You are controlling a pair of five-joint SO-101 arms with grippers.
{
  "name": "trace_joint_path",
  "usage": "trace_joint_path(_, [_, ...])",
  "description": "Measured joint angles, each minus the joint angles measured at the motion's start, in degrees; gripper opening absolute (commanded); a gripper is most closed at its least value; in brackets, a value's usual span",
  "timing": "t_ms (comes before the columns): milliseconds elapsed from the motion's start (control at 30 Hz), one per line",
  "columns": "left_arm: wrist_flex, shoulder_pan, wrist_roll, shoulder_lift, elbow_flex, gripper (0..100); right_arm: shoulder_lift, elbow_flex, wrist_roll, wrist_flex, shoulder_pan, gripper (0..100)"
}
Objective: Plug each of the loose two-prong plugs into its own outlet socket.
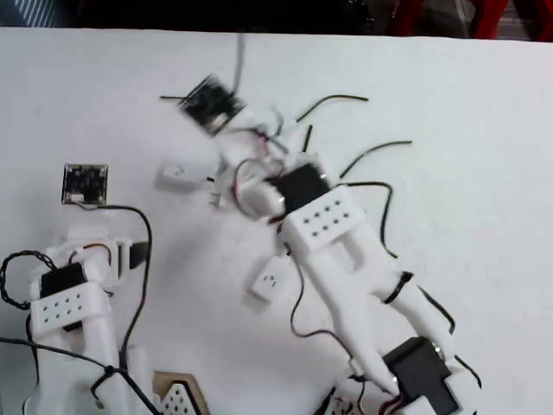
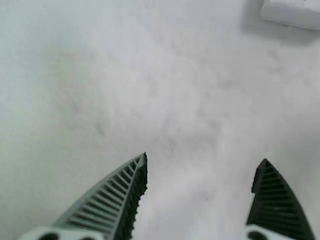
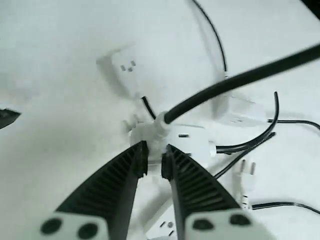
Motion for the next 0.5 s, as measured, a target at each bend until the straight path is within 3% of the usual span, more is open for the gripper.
trace_joint_path(200, [-0.9,0.0,0.0,0.0,0.3,33,2.1,0.7,0.0,-10.5,8.5,1.7])
trace_joint_path(500, [-1.0,0.0,0.0,0.0,0.3,33,21.0,0.7,0.0,-26.5,16.8,2.2])
